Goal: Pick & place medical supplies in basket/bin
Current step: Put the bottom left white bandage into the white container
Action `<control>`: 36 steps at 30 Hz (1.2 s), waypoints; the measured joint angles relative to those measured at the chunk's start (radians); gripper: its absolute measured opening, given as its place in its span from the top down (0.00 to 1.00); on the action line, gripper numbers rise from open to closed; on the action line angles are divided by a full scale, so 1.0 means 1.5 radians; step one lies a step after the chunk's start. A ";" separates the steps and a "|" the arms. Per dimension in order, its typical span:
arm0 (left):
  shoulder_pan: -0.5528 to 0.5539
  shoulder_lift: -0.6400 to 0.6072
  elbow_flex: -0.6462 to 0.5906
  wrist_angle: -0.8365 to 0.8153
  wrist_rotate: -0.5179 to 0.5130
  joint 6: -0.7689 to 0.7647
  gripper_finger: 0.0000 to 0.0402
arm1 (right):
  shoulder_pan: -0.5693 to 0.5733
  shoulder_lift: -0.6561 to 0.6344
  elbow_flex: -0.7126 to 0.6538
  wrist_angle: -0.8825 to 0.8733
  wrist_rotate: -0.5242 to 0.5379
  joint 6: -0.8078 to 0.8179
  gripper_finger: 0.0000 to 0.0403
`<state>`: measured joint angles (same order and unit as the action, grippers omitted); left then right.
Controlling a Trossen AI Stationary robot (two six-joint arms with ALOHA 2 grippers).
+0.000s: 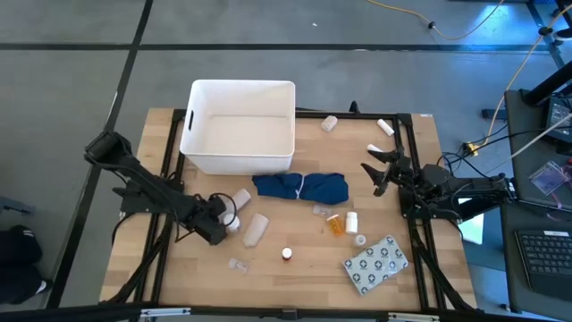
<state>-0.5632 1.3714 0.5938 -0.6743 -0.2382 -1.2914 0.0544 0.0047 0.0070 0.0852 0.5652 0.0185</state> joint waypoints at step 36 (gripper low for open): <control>0.015 -0.069 0.043 -0.027 -0.054 -0.067 0.71 | 0.000 0.000 0.000 0.000 0.000 -0.015 0.36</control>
<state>-0.5404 1.2674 0.6576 -0.7143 -0.3187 -1.3926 0.0544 0.0048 0.0067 0.0849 0.5652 -0.0035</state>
